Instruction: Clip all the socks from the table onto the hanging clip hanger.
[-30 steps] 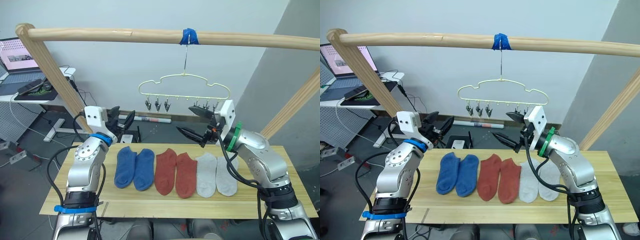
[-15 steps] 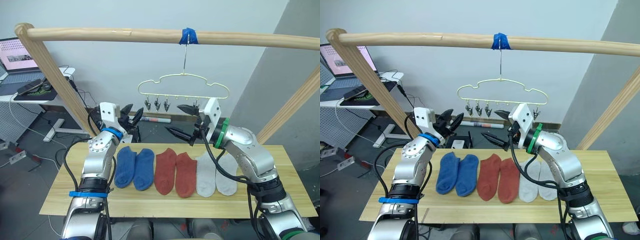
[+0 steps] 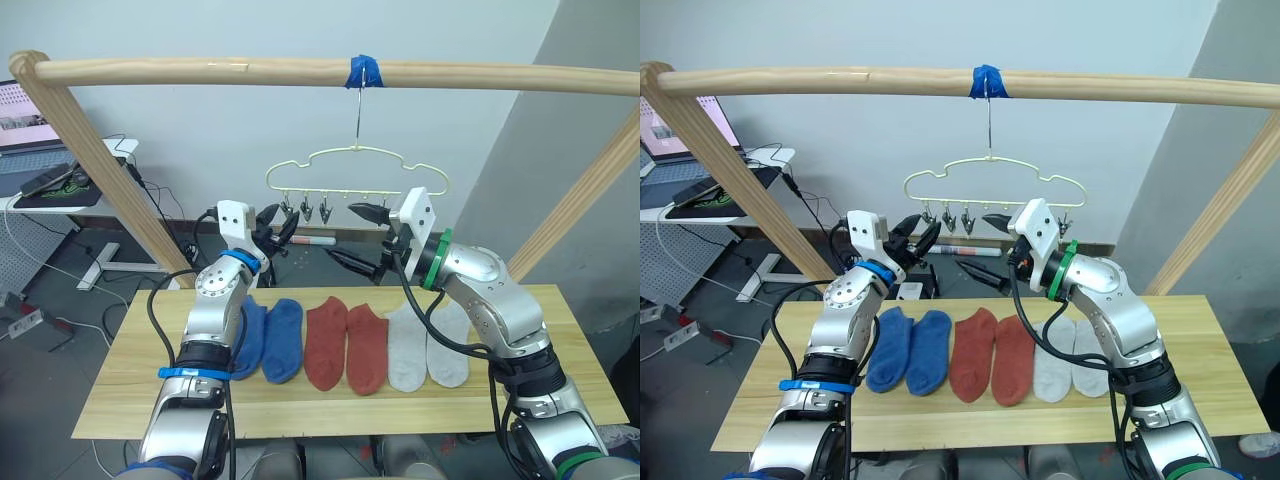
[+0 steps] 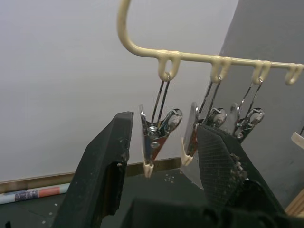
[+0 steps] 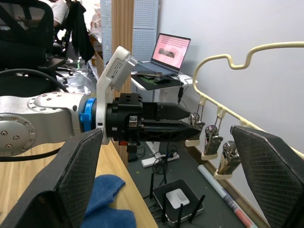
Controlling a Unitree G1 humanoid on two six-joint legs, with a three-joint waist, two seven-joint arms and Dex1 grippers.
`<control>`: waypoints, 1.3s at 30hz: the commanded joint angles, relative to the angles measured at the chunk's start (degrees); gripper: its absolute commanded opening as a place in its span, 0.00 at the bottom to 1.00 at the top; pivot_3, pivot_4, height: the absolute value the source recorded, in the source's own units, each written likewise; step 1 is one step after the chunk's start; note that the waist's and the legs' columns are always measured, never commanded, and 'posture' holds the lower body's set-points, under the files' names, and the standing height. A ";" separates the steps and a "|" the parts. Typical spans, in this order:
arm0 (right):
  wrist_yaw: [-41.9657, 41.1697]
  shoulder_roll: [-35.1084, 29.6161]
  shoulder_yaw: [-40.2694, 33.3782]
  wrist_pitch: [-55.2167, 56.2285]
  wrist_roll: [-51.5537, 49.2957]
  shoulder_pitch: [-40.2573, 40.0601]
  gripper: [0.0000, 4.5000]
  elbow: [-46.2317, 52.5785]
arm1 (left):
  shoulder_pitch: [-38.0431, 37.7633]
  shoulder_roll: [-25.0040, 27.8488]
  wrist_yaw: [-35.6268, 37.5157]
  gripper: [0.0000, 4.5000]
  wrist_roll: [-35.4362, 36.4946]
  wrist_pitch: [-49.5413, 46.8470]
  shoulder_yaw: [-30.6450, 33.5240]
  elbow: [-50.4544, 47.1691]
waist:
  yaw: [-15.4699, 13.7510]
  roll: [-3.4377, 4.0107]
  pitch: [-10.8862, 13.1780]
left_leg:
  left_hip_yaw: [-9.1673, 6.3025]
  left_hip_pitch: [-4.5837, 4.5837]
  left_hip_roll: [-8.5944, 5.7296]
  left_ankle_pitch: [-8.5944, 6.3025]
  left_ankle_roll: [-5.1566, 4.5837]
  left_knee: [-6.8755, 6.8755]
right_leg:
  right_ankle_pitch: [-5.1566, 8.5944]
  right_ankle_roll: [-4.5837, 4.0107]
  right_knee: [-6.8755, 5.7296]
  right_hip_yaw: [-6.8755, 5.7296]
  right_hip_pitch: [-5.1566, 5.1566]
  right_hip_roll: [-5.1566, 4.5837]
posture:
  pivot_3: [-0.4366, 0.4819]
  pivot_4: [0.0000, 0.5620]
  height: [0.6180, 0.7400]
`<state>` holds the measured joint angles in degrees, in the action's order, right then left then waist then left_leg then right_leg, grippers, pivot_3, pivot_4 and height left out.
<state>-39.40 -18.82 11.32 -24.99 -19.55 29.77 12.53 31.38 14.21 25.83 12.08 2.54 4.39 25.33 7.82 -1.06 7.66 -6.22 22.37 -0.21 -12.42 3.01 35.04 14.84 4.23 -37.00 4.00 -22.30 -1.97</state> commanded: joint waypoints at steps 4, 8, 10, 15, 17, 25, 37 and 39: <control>0.45 0.14 -1.34 -1.24 -0.87 0.91 1.00 3.10 | 2.97 -0.30 -0.29 0.52 -1.15 3.27 0.20 1.47 | 0.60 0.00 0.00 | 0.00 -0.01 0.00 0.00 0.00 0.00 | 0.00 0.01 -0.02 0.00 0.00 0.00 | 0.25 0.18 1.00; 0.43 0.13 -1.36 -1.50 -0.82 0.98 1.00 3.29 | 3.18 -0.34 -0.23 0.52 -1.34 3.75 0.32 2.00 | 1.14 0.00 0.00 | 0.00 -0.01 0.00 0.00 0.00 0.00 | 0.00 0.01 -0.02 0.00 0.00 0.00 | 0.25 0.18 1.00; 0.56 0.21 -1.53 -1.74 -0.94 1.11 1.00 3.32 | 2.91 -0.12 -0.27 0.52 -1.20 3.77 0.65 1.69 | 1.46 0.00 0.00 | -0.01 -0.01 0.00 0.00 0.00 0.00 | 0.00 0.00 -0.02 0.00 0.00 0.00 | 0.25 0.18 1.00; 0.67 0.18 -1.78 -1.92 -1.12 1.08 1.00 3.42 | 0.48 0.64 -0.14 0.52 -0.58 2.84 1.30 -1.43 | 1.85 0.00 0.00 | -0.02 -0.01 0.00 0.00 0.00 0.01 | 0.00 0.01 -0.04 0.00 0.00 0.00 | 0.25 0.19 1.00; 0.69 0.22 -1.89 -1.92 -1.14 1.06 1.00 3.36 | -0.87 1.08 -0.05 0.52 -0.17 2.06 1.65 -3.40 | 1.93 0.00 0.00 | -0.02 -0.01 0.01 0.00 0.00 0.01 | 0.00 0.01 -0.05 0.00 0.00 0.00 | 0.25 0.19 1.00; 0.50 0.19 -2.20 -2.38 -1.27 0.89 1.00 3.61 | -5.96 2.30 0.17 0.52 1.93 -1.47 2.90 -10.52 | 1.97 0.01 0.00 | -0.04 -0.02 0.01 0.00 0.00 0.02 | 0.00 0.01 -0.10 0.00 0.00 0.00 | 0.26 0.21 1.00; 0.39 0.21 -2.14 -3.10 -1.35 0.96 1.00 4.12 | -2.39 1.28 -1.31 0.52 -0.28 1.13 2.57 -4.75 | 1.92 0.01 0.01 | -0.03 -0.01 0.00 0.00 0.00 0.04 | -0.01 0.01 -0.09 0.00 0.01 0.00 | 0.25 0.21 1.00; 0.42 0.15 -2.20 -3.24 -1.36 1.03 1.00 4.21 | -1.71 1.20 -1.63 0.52 -0.52 1.82 2.75 -3.66 | 1.94 0.01 0.00 | -0.04 -0.01 0.00 0.00 0.00 0.04 | 0.00 0.01 -0.09 0.00 0.01 0.00 | 0.25 0.21 1.00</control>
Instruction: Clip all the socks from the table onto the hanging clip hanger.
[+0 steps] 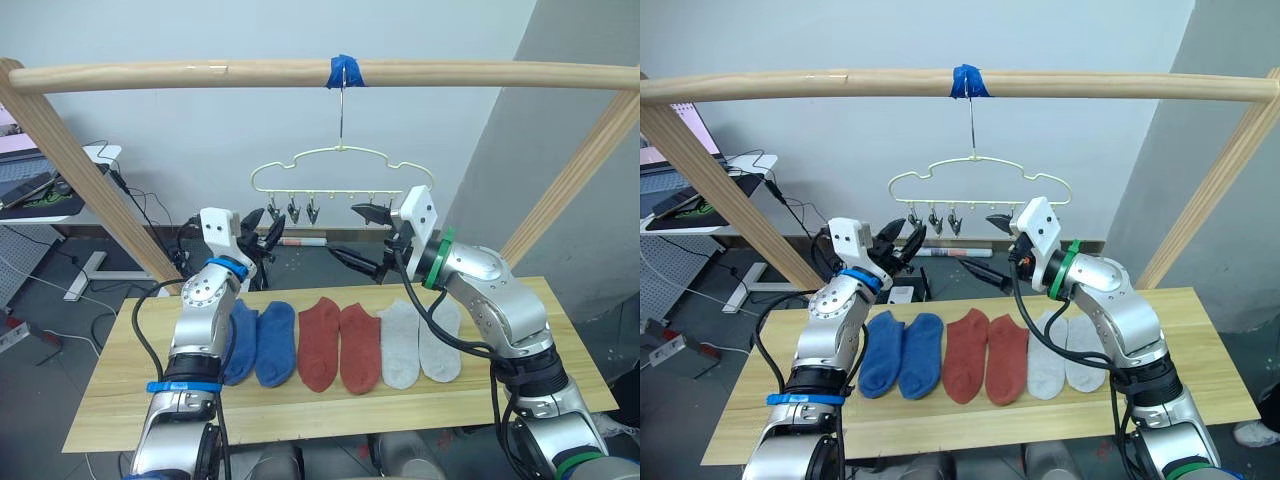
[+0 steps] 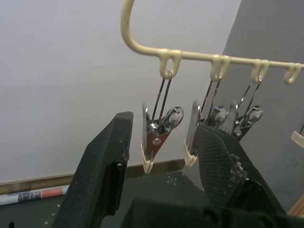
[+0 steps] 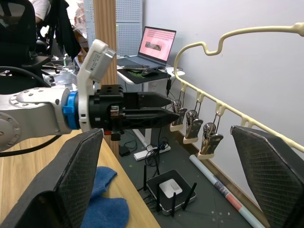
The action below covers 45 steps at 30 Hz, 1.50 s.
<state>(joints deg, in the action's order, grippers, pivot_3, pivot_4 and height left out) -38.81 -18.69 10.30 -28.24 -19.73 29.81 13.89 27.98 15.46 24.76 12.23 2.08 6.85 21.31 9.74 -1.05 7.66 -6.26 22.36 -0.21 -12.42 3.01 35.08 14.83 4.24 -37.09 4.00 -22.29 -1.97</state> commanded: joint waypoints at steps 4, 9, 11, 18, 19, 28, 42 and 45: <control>-0.13 -0.11 -1.36 -0.23 -1.20 1.08 1.00 2.91 | 2.88 -0.11 -1.22 0.52 -0.84 3.99 0.62 2.75 | 0.06 0.00 0.00 | 0.00 0.00 0.00 0.00 0.00 0.00 | 0.00 0.00 0.00 0.00 0.00 0.00 | 0.24 0.21 1.00; -0.24 -0.21 -1.43 -0.48 -1.31 1.19 1.00 3.14 | 3.69 -0.27 -1.23 0.52 -1.02 5.05 0.45 4.17 | 0.07 0.00 0.00 | 0.00 0.00 0.00 0.00 0.00 0.00 | 0.00 0.00 0.00 0.00 0.00 0.00 | 0.24 0.21 1.00; -0.23 -0.19 -1.37 -0.43 -1.19 1.15 1.00 3.16 | 3.94 -0.29 -1.55 0.52 -1.24 5.59 0.52 4.80 | 0.11 0.00 0.00 | 0.00 0.00 0.00 0.00 0.00 0.00 | 0.00 0.00 0.00 0.00 0.00 0.00 | 0.24 0.20 1.00; -0.27 -0.46 -1.45 -0.13 -0.83 1.01 1.00 2.95 | 4.57 -0.23 -1.82 0.52 -1.43 6.87 0.47 6.43 | 0.21 0.00 0.00 | 0.00 0.00 0.00 0.00 0.00 0.00 | 0.00 0.00 0.00 0.00 0.00 0.00 | 0.23 0.19 1.00; -0.35 -0.60 -1.46 -0.03 -0.73 0.95 1.00 2.86 | 4.64 -0.24 -1.65 0.52 -1.38 7.02 0.43 6.59 | 0.25 0.00 0.00 | 0.00 0.00 0.00 0.00 0.00 0.00 | 0.00 0.00 0.00 0.00 0.00 0.00 | 0.23 0.19 1.00; -0.38 -0.85 -1.53 -0.22 -0.91 1.03 1.00 3.01 | 5.62 -0.70 -0.78 0.14 -0.87 7.83 0.38 7.93 | 0.91 0.00 -0.01 | -0.01 0.00 0.00 0.00 0.00 0.00 | -0.01 0.00 -0.01 0.00 0.00 0.00 | 0.23 0.18 1.00; 1.60 -10.09 -0.20 1.06 8.21 -12.25 1.00 -4.40 | -0.27 4.96 4.61 0.00 1.20 -3.51 -0.23 -5.45 | 1.01 -0.03 -0.02 | -0.03 0.03 -0.06 0.00 0.00 0.00 | -0.05 -0.06 -0.03 -0.02 0.01 -0.07 | 0.31 0.20 1.00; 1.70 -12.47 -0.45 4.75 11.35 -14.35 1.00 -10.80 | -3.36 7.81 7.20 0.00 3.49 -10.24 -0.01 -11.45 | 0.94 0.03 0.02 | 0.02 0.00 -0.06 0.00 0.00 0.00 | -0.03 -0.03 -0.07 0.01 0.01 -0.07 | 0.33 0.21 1.00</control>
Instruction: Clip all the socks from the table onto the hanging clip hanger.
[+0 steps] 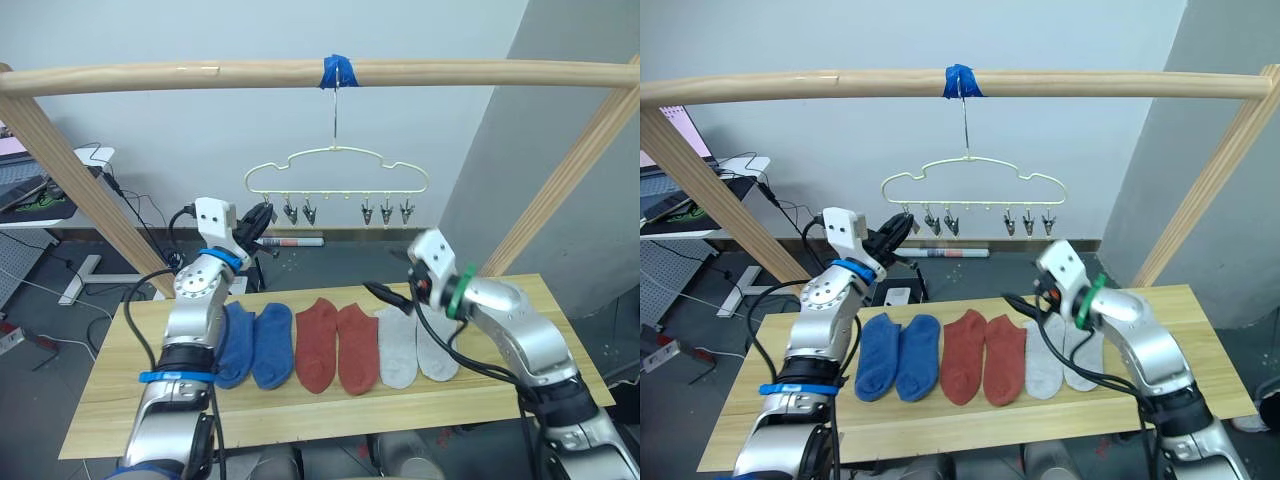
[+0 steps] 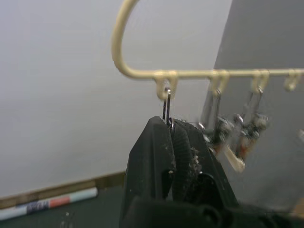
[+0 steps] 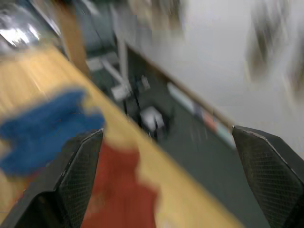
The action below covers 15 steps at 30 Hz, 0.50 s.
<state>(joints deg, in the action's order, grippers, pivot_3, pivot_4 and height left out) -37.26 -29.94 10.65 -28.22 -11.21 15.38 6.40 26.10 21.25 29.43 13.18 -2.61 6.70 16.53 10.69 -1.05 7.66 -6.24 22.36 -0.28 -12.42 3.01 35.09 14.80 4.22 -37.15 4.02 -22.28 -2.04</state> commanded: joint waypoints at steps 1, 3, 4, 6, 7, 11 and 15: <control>0.12 -1.88 -0.72 6.30 4.03 -0.14 1.00 -5.94 | -2.37 3.01 3.37 0.00 3.44 -8.07 0.28 -8.48 | -0.01 0.03 0.03 | 0.01 -0.05 0.02 0.00 0.00 0.00 | 0.03 0.05 -0.01 0.01 0.01 0.02 | 0.33 0.21 1.00; 0.59 -2.59 -1.03 9.01 6.06 0.08 1.00 -11.45 | -3.91 4.90 4.79 0.00 5.21 -12.71 0.76 -11.86 | -0.13 0.02 0.09 | 0.03 -0.15 0.04 0.01 -0.01 0.00 | 0.05 0.07 -0.08 0.03 0.04 0.06 | 0.34 0.22 1.00; 0.60 -2.51 -1.19 9.77 6.43 0.27 1.00 -12.63 | -4.19 5.24 4.91 0.00 5.57 -13.85 0.89 -12.73 | -0.28 0.02 0.10 | 0.03 -0.28 0.06 0.01 -0.02 0.01 | 0.05 0.07 -0.10 0.04 0.13 0.08 | 0.34 0.22 1.00; -0.01 -2.11 -1.07 10.40 7.23 1.96 1.00 -18.47 | -5.35 6.98 6.36 0.00 8.25 -19.19 1.55 -15.56 | -0.60 0.03 0.35 | 0.04 -0.48 0.08 0.02 -0.02 0.00 | 0.05 0.07 -0.16 0.06 0.27 0.12 | 0.36 0.26 1.00; -0.38 -1.83 -0.84 10.45 7.64 3.22 1.00 -22.41 | -6.02 8.09 7.47 0.00 10.01 -22.53 2.03 -17.05 | -0.56 -0.02 0.55 | 0.05 -0.54 0.09 0.02 -0.03 0.01 | 0.05 0.07 -0.18 0.09 0.29 0.14 | 0.36 0.26 1.00; 0.22 0.02 0.13 13.43 10.58 8.30 1.00 -36.30 | -7.53 10.68 9.30 0.00 15.54 -31.83 3.05 -20.73 | -1.10 0.03 1.00 | 0.08 -0.62 0.23 0.03 -0.04 0.04 | 0.00 0.01 -0.22 0.16 0.32 0.33 | 0.38 0.28 1.00; -0.18 1.66 0.61 16.33 12.80 11.65 1.00 -45.41 | -8.07 11.61 8.66 0.00 15.44 -33.00 2.78 -22.65 | -1.47 0.10 1.42 | 0.08 -0.60 0.38 0.02 -0.04 0.01 | 0.04 -0.06 -0.21 0.16 0.28 0.48 | 0.40 0.29 1.00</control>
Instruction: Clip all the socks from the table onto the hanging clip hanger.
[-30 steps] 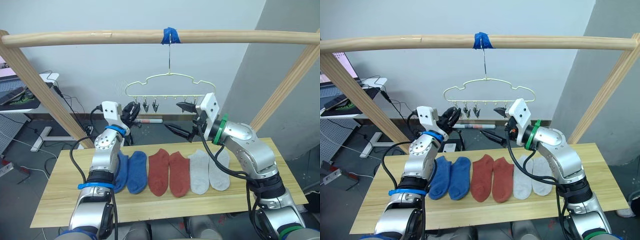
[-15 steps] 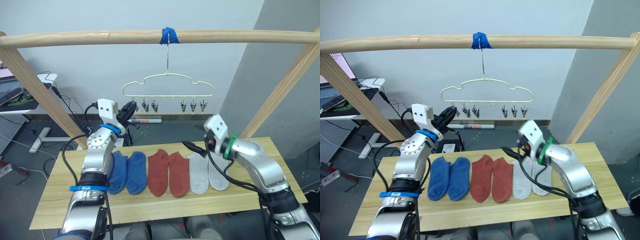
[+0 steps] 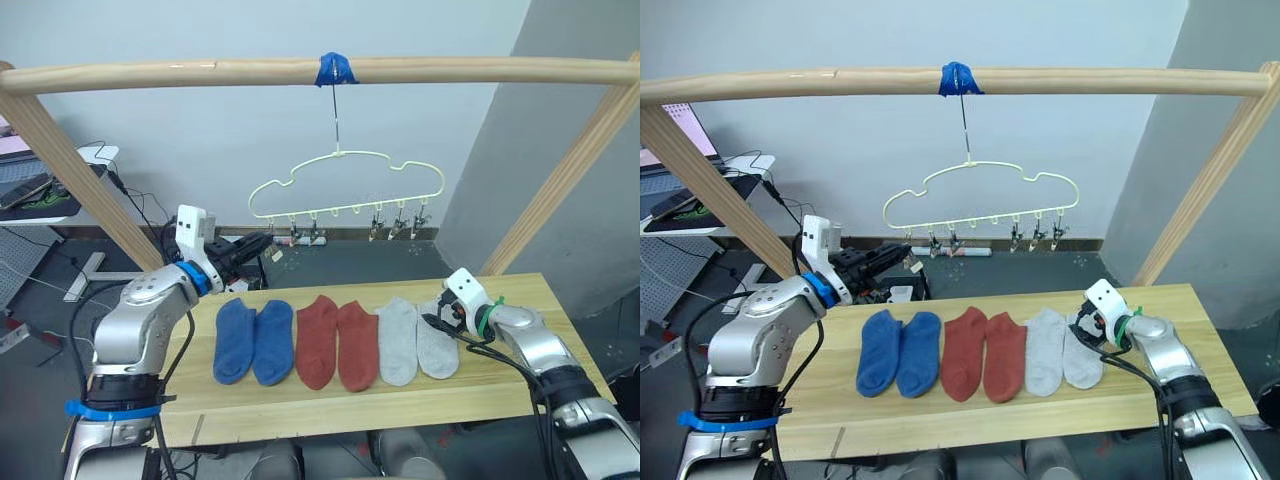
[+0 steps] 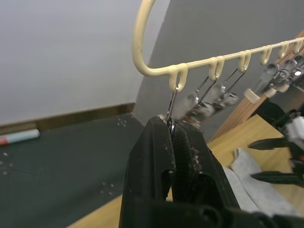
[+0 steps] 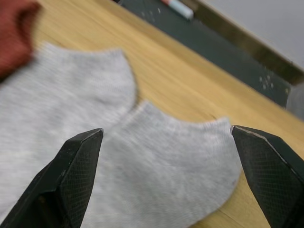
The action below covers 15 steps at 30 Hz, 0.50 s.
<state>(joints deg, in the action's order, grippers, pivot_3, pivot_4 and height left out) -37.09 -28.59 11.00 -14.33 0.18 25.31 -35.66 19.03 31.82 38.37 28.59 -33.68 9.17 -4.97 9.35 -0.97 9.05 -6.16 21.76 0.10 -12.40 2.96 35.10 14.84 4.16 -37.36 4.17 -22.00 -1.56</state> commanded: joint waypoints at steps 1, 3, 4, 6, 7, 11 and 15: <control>-0.34 0.46 0.29 3.10 1.98 2.13 1.00 -5.02 | -1.26 1.09 -0.43 0.00 0.17 -2.35 0.32 -1.69 | -0.27 0.05 0.06 | 0.00 0.01 0.03 0.00 0.00 -0.01 | 0.01 -0.03 0.01 0.00 -0.01 0.03 | 0.41 0.29 1.00; -0.67 0.71 0.09 3.49 2.40 2.35 1.00 -7.09 | -1.90 1.10 -0.73 0.00 0.62 -3.22 0.67 -2.93 | -0.63 0.08 0.11 | 0.01 0.03 0.08 -0.01 0.00 -0.04 | 0.01 -0.04 0.02 0.00 -0.03 0.07 | 0.42 0.29 1.00; -0.88 0.85 -0.11 3.43 2.36 2.40 1.00 -7.68 | -2.13 1.13 -0.83 0.00 0.78 -3.50 0.83 -3.36 | -0.77 0.08 0.11 | 0.02 0.02 0.11 -0.01 0.00 -0.04 | 0.01 -0.05 0.03 0.01 -0.03 0.09 | 0.42 0.29 1.00; -1.81 0.88 -0.05 3.29 2.33 1.88 1.00 -7.70 | -2.62 1.34 -0.94 0.00 0.89 -3.87 1.24 -3.91 | -1.19 0.06 0.14 | 0.07 0.02 0.23 -0.01 0.01 -0.04 | 0.01 -0.06 0.05 0.03 -0.03 0.20 | 0.43 0.30 1.00; -2.05 0.89 -0.03 3.36 2.44 1.76 1.00 -7.71 | -2.74 1.38 -0.98 0.00 0.90 -3.98 1.33 -4.05 | -1.40 0.06 0.14 | 0.07 0.01 0.28 -0.01 0.01 -0.04 | 0.00 -0.07 0.06 0.03 -0.03 0.24 | 0.43 0.30 1.00; -2.62 0.95 0.09 4.17 2.81 0.76 0.86 -7.13 | -2.86 1.73 -1.01 0.00 1.17 -4.21 1.37 -4.17 | -1.50 0.08 0.18 | 0.06 -0.08 0.43 -0.01 0.01 -0.04 | -0.06 -0.19 -0.01 0.01 -0.02 0.43 | 0.43 0.30 1.00; -2.84 0.39 0.51 6.46 3.61 -1.06 0.56 -6.29 | -2.23 1.86 -1.04 0.00 0.96 -3.95 1.31 -3.66 | -1.50 0.08 0.17 | 0.07 -0.10 0.47 -0.01 0.01 -0.04 | -0.06 -0.19 -0.02 0.02 -0.02 0.47 | 0.43 0.30 1.00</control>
<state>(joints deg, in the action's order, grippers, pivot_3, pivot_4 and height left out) -39.88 -27.51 11.36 -8.34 2.77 25.31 -42.32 17.56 32.41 37.85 30.20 -36.90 9.57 -9.17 7.85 -0.89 9.22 -6.07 21.66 0.58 -12.41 2.97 35.07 14.78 3.96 -37.38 4.20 -22.02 -1.09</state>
